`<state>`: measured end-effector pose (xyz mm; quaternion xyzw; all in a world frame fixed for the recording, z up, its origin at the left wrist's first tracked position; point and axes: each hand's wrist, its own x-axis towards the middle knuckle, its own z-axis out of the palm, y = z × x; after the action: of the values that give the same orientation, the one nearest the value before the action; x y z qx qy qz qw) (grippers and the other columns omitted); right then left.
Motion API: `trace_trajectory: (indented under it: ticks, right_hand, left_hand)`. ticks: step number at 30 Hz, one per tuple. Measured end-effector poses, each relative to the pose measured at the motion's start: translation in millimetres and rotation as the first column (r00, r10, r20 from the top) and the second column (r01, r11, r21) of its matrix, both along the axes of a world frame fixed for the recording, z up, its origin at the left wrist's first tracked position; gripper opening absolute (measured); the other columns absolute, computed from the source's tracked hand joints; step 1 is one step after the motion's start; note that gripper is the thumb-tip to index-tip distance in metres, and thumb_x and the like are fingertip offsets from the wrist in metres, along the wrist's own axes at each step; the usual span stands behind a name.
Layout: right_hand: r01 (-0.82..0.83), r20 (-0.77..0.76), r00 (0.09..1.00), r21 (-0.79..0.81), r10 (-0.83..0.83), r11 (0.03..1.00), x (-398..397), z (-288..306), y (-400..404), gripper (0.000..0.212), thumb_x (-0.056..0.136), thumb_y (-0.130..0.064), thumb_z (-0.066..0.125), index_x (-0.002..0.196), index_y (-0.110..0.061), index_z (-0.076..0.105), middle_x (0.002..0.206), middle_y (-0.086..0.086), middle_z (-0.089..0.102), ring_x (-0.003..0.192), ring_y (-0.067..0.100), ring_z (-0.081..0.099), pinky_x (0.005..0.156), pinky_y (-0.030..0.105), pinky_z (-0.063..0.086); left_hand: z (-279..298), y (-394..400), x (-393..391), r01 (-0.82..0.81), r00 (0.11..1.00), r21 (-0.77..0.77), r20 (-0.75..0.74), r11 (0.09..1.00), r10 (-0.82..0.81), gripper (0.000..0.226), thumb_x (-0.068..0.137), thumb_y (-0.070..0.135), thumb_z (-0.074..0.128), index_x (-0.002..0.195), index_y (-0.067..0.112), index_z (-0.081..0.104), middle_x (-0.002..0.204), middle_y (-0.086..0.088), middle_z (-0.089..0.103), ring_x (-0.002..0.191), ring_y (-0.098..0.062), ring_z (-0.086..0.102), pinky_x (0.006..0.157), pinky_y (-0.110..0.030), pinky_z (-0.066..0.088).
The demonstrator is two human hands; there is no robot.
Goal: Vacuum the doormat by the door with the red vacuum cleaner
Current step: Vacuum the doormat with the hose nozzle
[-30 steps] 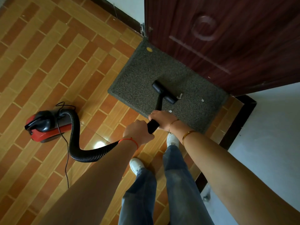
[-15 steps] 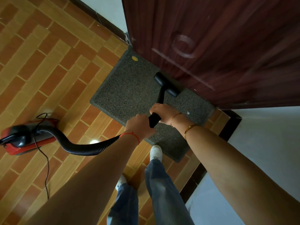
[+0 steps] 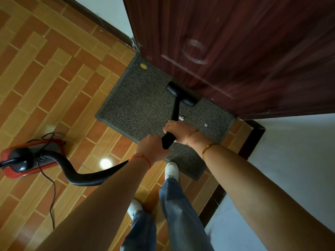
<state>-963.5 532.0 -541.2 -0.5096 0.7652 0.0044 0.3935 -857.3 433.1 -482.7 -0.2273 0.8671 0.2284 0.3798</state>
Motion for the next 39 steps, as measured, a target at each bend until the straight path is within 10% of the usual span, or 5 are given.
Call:
trace_trajectory:
  ticks: [27, 39]
  right_hand:
    - [0.042, 0.087, 0.996, -0.045, -0.038, 0.998, 307.4, 23.2, -40.5, 0.02, 0.091, -0.005, 0.052, 0.11, -0.009, 0.056, 0.115, 0.008, 0.056, 0.103, 0.024, 0.059, 0.077, 0.032, 0.047]
    - [0.035, 0.041, 0.999, -0.06, -0.033, 0.998, 320.2, 16.2, -39.1, 0.021, 0.089, -0.002, 0.055, 0.108, -0.01, 0.056, 0.113, 0.006, 0.056, 0.101, 0.022, 0.06, 0.077, 0.031, 0.05]
  left_hand:
    - [35.9, -38.7, 293.9, 0.05, 0.992, -0.081, 0.12, 0.995, -0.041, 0.023, 0.08, 0.039, 0.059, 0.075, 0.017, 0.056, 0.061, 0.004, 0.051, 0.047, -0.012, 0.047, 0.04, -0.022, 0.033]
    - [34.7, -37.1, 307.6, 0.062, 0.993, -0.08, 0.103, 0.995, -0.053, 0.021, 0.083, 0.037, 0.057, 0.081, 0.016, 0.056, 0.064, 0.004, 0.05, 0.049, -0.011, 0.047, 0.04, -0.021, 0.034]
